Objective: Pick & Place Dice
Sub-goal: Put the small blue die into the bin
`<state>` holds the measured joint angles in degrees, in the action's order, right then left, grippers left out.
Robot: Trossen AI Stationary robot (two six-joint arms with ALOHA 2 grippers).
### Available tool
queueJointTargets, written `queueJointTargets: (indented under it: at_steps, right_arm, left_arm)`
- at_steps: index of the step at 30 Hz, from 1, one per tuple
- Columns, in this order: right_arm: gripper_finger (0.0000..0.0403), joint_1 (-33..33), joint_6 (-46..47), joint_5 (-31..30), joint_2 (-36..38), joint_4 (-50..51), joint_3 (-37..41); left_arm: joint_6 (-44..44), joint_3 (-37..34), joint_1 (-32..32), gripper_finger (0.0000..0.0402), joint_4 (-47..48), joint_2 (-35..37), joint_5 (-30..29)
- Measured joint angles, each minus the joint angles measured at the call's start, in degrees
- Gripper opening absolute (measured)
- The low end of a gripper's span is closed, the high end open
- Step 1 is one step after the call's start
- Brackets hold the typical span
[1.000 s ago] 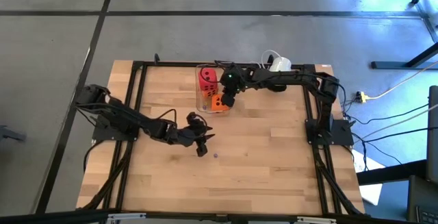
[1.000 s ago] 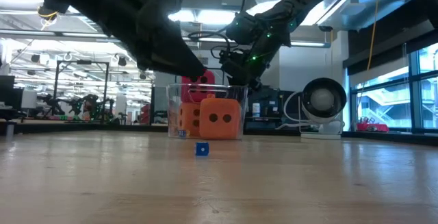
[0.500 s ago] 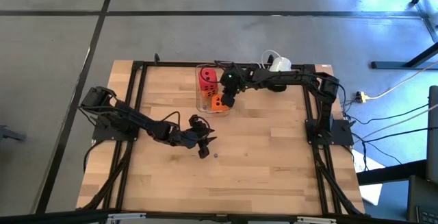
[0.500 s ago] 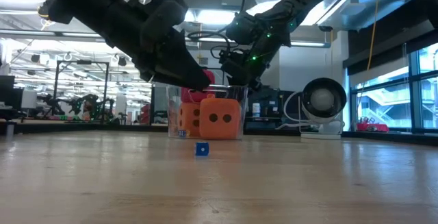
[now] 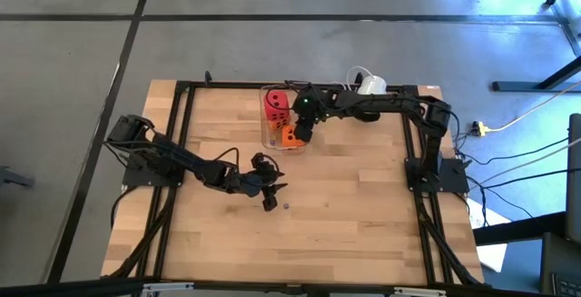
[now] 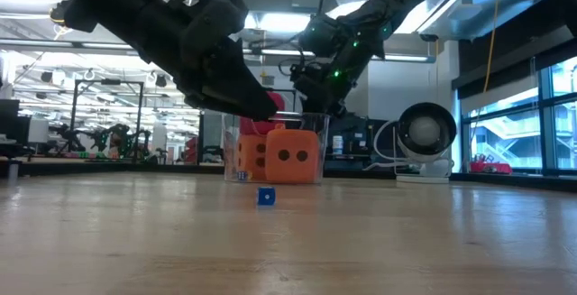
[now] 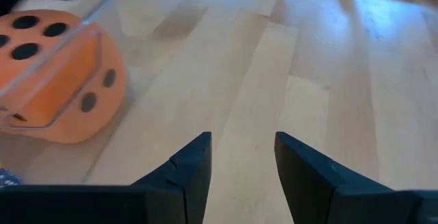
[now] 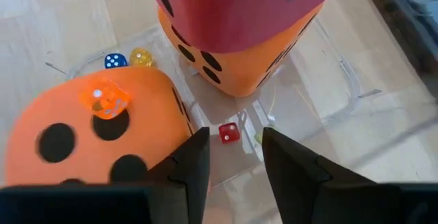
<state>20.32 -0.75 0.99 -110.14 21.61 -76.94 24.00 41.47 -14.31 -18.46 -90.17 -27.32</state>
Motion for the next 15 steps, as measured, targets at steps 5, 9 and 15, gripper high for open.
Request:
queueJointTargets:
  at_steps: [5,9,15]
  right_arm:
    - [0.0137,-0.30,-0.32,-1.43,5.94,-0.18,-0.25]
    - [0.0137,-1.85,1.50,-5.41,11.87,0.58,-0.27]
    - [0.0137,-5.76,6.55,-6.79,19.83,3.33,-0.31]
  left_arm:
    - [-4.79,0.00,-0.56,0.0156,-0.31,0.00,5.89]
    - [-9.30,0.00,-1.31,0.0156,-0.26,0.00,9.04]
    - [-11.23,0.00,-1.51,0.0156,1.00,0.02,9.48]
